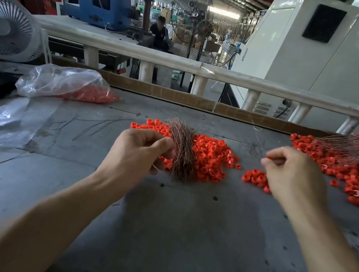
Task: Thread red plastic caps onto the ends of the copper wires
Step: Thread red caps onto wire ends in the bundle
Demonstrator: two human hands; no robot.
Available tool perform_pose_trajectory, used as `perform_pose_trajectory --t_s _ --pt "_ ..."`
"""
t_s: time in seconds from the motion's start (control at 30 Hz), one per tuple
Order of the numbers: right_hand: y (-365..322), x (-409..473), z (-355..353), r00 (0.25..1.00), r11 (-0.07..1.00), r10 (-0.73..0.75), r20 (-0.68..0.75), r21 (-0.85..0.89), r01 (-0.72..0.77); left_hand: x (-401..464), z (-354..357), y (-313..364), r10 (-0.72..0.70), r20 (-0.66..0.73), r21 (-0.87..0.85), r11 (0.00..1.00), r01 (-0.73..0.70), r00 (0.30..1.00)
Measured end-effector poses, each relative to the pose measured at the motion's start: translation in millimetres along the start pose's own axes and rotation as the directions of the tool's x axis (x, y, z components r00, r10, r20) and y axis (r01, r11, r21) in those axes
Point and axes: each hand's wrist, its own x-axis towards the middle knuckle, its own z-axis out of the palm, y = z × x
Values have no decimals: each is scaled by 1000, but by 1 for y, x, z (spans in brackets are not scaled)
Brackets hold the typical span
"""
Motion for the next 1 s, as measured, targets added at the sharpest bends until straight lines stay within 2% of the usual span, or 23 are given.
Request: perform_pose_trajectory --t_s 0.13,0.33,0.43,0.5,0.57,0.67,0.77,1.0 --pt "19 10 -3 983 980 161 88 -132 -149 4 -3 -7 53 -12 121 991 -51 999" --pt "17 11 -4 976 973 161 149 -191 -131 7 -5 -10 73 -37 204 977 -64 997" --pt "10 7 -5 992 987 88 89 -146 -74 6 -6 -9 83 -50 248 966 -68 995" --pt "2 2 -4 998 999 20 63 -49 -17 6 -6 -9 99 -57 305 949 -77 993" --pt "-9 -6 1 993 996 -68 96 66 61 6 -5 -9 123 -44 390 916 -97 991" --pt "-28 -21 10 952 958 -244 185 197 207 3 -3 -9 156 -16 493 861 -128 988" --pt "-42 -34 18 897 906 -389 211 261 332 2 -2 -9 193 -1 536 828 -162 981" --pt "-62 -49 27 823 830 -539 182 281 481 -3 7 -5 276 75 595 759 -265 958"
